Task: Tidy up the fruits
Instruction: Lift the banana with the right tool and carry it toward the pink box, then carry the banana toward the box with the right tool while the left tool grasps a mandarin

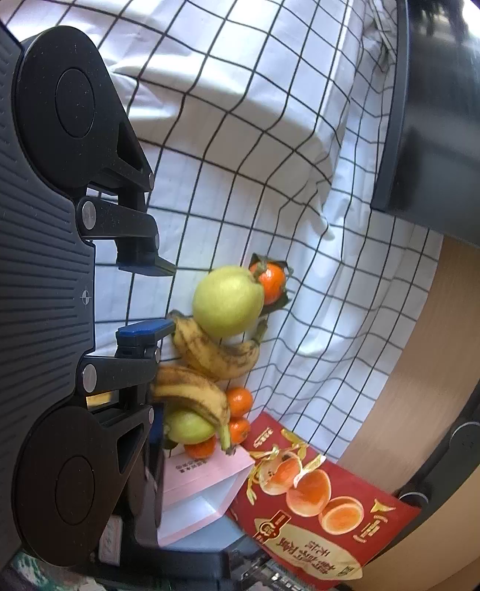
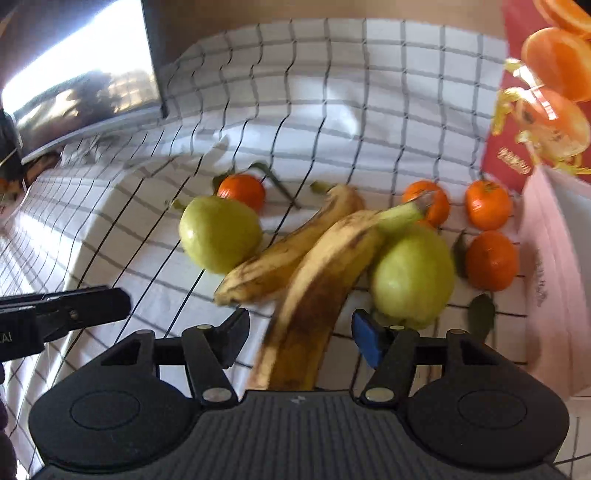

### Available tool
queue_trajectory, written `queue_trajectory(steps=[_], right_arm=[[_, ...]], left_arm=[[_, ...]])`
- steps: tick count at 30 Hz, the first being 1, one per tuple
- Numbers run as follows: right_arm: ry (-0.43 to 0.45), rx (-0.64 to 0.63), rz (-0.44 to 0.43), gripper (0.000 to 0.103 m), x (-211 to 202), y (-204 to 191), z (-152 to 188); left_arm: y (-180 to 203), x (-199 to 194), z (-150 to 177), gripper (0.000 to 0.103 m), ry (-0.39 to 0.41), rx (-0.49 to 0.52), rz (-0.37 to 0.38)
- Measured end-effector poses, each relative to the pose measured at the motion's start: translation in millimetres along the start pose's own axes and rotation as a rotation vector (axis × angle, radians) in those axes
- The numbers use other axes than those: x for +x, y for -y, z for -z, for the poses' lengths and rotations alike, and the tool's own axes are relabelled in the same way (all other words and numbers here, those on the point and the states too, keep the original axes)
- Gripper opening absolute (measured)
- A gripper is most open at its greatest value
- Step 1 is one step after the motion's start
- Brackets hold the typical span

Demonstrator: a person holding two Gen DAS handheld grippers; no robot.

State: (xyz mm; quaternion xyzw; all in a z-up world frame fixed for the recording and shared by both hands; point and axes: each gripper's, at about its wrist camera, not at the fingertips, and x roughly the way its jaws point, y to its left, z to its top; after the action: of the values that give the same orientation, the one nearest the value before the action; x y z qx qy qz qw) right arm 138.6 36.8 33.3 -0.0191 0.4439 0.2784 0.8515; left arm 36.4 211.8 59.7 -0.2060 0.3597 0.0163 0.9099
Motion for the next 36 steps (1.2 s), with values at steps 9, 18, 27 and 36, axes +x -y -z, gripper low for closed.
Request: queue_trajectory(steps=[9, 18, 27, 36], right_arm=[[-0.071, -0.015, -0.104, 0.036, -22.3, 14.6, 26.2], [-0.098, -0.015, -0.167, 0.037, -68.0, 40.1, 77.8], [0.013, -0.036, -0.079, 0.05, -103.8, 58.7, 108.1], [0.068, -0.123, -0.011, 0.051, -79.5, 34.8, 100.0]], left_arm=[[21.5, -3.5, 9.4, 0.029, -0.016, 0.044, 0.014], [65.0, -1.1, 38.0, 0.029, -0.103, 0.08, 0.072], [102.8, 12.6, 49.4, 0.029, -0.158, 0.081, 0.077], [102.0, 10.6, 24.0, 0.029, -0.064, 0.118, -0.029]])
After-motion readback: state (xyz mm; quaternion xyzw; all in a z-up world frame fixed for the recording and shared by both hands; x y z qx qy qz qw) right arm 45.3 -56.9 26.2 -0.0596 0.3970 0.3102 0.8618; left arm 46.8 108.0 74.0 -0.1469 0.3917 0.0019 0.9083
